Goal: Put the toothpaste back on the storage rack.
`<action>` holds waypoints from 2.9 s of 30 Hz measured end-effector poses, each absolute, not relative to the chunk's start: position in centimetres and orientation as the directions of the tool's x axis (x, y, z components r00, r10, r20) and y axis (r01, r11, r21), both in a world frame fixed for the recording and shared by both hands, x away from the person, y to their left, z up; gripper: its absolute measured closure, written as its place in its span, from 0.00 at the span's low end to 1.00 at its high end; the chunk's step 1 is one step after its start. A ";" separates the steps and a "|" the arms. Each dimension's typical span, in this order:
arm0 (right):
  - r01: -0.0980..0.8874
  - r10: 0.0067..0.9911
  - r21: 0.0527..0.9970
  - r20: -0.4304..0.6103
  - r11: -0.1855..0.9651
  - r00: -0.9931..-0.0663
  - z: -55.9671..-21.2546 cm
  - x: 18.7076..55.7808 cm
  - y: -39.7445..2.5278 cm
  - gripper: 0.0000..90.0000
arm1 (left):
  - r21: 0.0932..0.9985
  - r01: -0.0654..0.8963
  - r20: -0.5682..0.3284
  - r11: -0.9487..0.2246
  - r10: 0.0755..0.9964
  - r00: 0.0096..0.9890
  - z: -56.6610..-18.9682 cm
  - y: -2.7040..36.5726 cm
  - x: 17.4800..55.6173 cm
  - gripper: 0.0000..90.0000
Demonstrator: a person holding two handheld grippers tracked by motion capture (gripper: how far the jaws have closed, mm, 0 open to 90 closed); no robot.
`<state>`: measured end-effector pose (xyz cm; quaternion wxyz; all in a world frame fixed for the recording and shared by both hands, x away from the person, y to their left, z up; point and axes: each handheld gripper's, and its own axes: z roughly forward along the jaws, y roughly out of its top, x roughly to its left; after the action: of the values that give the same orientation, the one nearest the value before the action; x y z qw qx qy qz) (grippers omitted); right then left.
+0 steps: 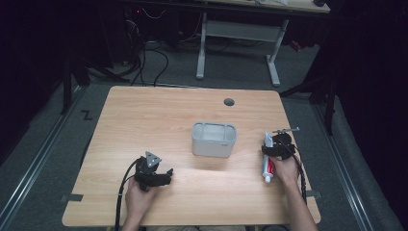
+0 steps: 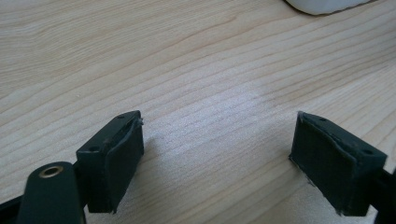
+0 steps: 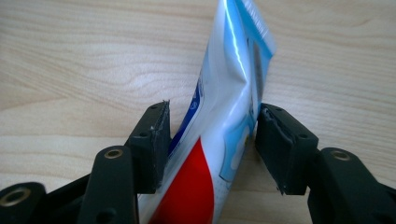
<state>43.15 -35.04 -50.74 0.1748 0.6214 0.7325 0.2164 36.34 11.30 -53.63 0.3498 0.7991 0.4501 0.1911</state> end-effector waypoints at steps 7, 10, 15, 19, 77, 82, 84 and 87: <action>0.837 0.978 0.513 -0.020 0.190 -0.210 -50.6 43.5 -34.3 0.57 | 0.731 0.585 -0.009 -0.351 0.852 0.523 -53.6 11.3 36.3 0.19; 0.840 0.974 0.502 -0.018 0.204 -0.225 -50.5 43.6 -34.3 0.60 | 0.731 0.585 -0.010 -0.351 0.852 0.523 -53.6 11.3 36.3 0.19; 0.842 0.966 0.487 -0.013 0.231 -0.258 -50.3 43.7 -34.1 0.68 | 0.731 0.585 -0.009 -0.351 0.852 0.523 -53.6 11.3 36.3 0.19; 0.846 0.962 0.474 -0.007 0.243 -0.272 -50.2 43.8 -33.8 0.73 | 0.731 0.585 -0.009 -0.351 0.852 0.523 -53.6 11.3 36.3 0.19; 0.732 0.922 0.647 0.113 0.215 -0.371 -46.5 41.5 -33.7 0.79 | 0.730 0.586 -0.011 -0.352 0.851 0.525 -53.6 11.3 36.3 0.19; 0.719 0.918 0.658 0.107 0.223 -0.383 -46.1 41.1 -33.5 0.79 | 0.731 0.585 -0.010 -0.352 0.851 0.525 -53.6 11.3 36.3 0.19; 0.716 0.916 0.660 0.105 0.227 -0.388 -45.8 41.1 -33.5 0.79 | 0.730 0.586 -0.011 -0.352 0.851 0.526 -53.6 11.3 36.3 0.19; 0.703 0.916 0.676 0.102 0.223 -0.388 -45.6 40.8 -33.4 0.79 | 0.730 0.586 -0.011 -0.352 0.851 0.526 -53.6 11.3 36.3 0.19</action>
<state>40.84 -33.40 -45.56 0.1618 0.5291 0.7649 0.3299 36.32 11.30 -53.62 0.3499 0.8002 0.4487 0.1894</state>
